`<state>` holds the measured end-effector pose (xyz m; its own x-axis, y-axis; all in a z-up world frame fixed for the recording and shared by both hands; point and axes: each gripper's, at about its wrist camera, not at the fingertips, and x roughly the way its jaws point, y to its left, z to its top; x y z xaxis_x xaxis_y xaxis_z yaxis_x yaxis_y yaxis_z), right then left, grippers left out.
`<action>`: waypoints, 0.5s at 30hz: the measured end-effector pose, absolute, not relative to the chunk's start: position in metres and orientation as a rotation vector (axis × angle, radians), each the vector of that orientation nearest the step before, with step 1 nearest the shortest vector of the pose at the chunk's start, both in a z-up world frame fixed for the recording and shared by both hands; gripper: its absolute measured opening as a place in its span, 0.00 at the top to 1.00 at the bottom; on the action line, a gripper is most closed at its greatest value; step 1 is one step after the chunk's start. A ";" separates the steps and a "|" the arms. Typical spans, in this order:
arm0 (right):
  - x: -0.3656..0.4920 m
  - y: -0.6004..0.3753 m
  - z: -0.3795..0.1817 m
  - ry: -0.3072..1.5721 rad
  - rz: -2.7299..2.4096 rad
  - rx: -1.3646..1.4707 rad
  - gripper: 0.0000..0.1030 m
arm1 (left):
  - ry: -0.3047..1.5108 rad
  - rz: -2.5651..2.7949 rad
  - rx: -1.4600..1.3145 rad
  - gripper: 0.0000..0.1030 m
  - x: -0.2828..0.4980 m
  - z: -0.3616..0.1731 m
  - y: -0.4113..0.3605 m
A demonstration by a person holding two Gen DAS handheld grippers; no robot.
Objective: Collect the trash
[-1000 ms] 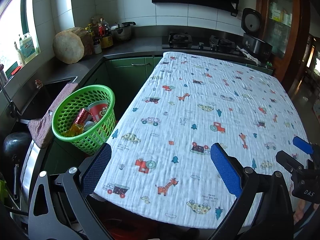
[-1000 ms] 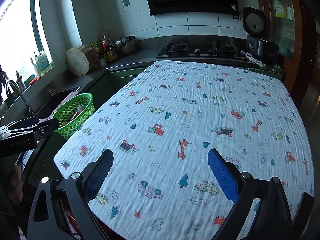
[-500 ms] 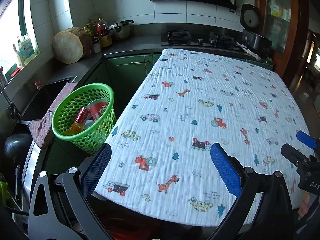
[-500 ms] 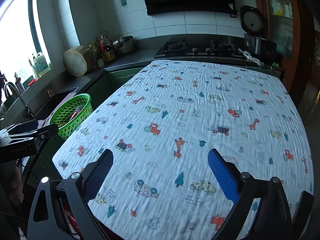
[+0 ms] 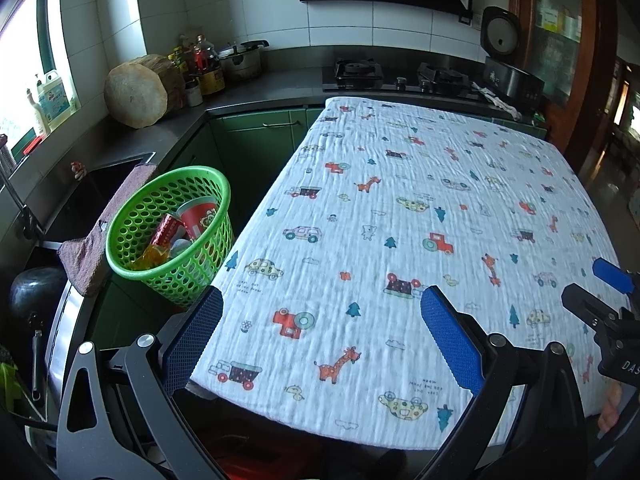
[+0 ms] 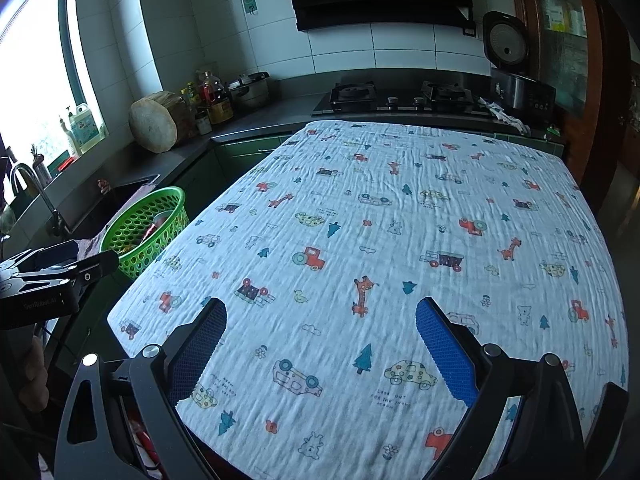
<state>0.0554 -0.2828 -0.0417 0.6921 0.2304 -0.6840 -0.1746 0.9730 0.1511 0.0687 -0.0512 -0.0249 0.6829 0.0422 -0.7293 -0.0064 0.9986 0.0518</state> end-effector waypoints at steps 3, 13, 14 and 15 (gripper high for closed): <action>0.056 -0.280 -0.042 0.773 0.231 0.073 0.10 | 0.818 0.029 0.044 0.05 0.068 -0.025 -0.049; 0.056 -0.279 -0.043 0.777 0.232 0.071 0.10 | 0.819 0.030 0.042 0.05 0.069 -0.024 -0.046; 0.056 -0.279 -0.043 0.777 0.232 0.071 0.10 | 0.818 0.029 0.043 0.05 0.069 -0.024 -0.046; 0.056 -0.279 -0.044 0.777 0.231 0.070 0.10 | 0.817 0.030 0.043 0.05 0.069 -0.024 -0.046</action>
<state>0.0560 -0.2789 -0.0435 0.6892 0.2322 -0.6863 -0.1807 0.9724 0.1476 0.0692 -0.0456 -0.0242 0.6838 0.0430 -0.7284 -0.0099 0.9987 0.0496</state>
